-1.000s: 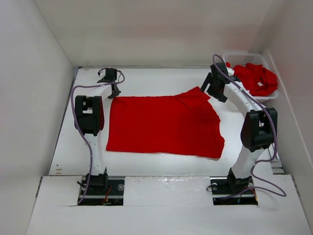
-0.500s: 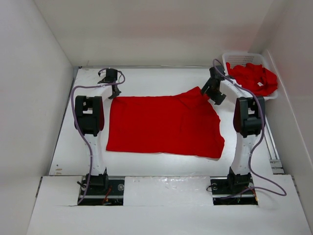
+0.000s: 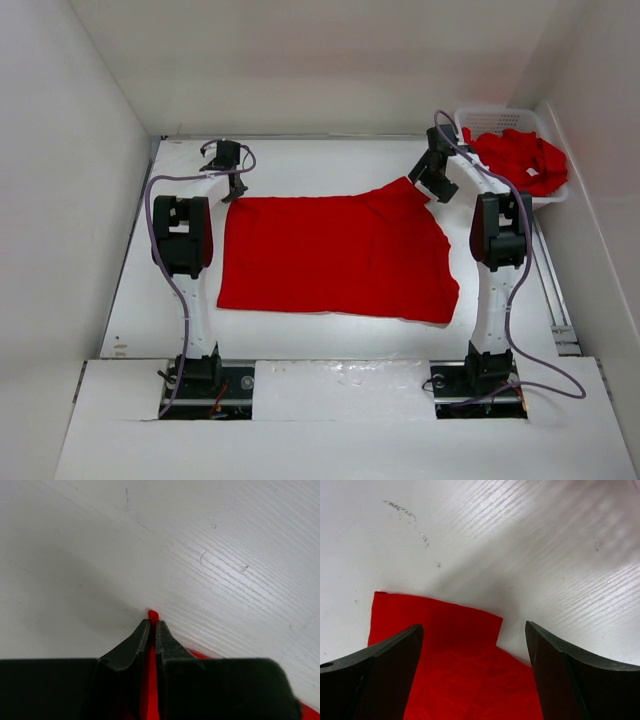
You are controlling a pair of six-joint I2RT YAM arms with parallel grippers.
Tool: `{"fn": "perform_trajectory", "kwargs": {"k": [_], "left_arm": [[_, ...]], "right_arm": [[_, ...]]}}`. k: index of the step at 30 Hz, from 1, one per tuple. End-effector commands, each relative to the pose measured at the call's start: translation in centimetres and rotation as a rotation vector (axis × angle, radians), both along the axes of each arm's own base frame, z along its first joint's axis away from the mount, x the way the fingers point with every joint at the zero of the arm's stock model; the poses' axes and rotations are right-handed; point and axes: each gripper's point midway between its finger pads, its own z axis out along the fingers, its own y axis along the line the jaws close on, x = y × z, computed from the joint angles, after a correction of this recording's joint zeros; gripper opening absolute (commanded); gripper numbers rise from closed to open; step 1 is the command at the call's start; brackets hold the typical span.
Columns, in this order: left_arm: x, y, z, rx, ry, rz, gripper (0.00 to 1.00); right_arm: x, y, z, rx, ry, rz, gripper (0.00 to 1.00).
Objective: Fold and stack the t-shirts
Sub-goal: Grap the side of the flattened tshirt furthest away from the robot with both arms
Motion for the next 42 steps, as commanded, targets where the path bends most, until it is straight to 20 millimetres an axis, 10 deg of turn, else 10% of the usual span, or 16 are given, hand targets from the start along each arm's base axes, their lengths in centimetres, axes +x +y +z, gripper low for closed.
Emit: {"fn": "perform_trajectory", "kwargs": {"k": [1, 22, 32, 37, 42], "left_arm": [[-2.1, 0.2, -0.5, 0.019, 0.069, -0.009, 0.00], [-1.9, 0.0, -0.4, 0.011, 0.060, -0.014, 0.00], [-1.8, -0.1, -0.6, 0.014, 0.065, -0.033, 0.00], [-1.1, -0.1, 0.9, 0.018, 0.028, -0.042, 0.00], [-0.9, -0.2, 2.5, 0.014, -0.007, -0.054, 0.00]], "right_arm": [[-0.8, -0.5, -0.6, -0.042, 0.033, -0.016, 0.88], [-1.2, -0.1, -1.6, -0.032, 0.109, -0.007, 0.45], [-0.5, 0.0, -1.5, -0.026, 0.094, -0.015, 0.00], [-0.9, 0.3, -1.8, -0.048, 0.092, 0.037, 0.00], [0.4, 0.5, 2.6, -0.060, -0.065, 0.049, 0.00]]}}
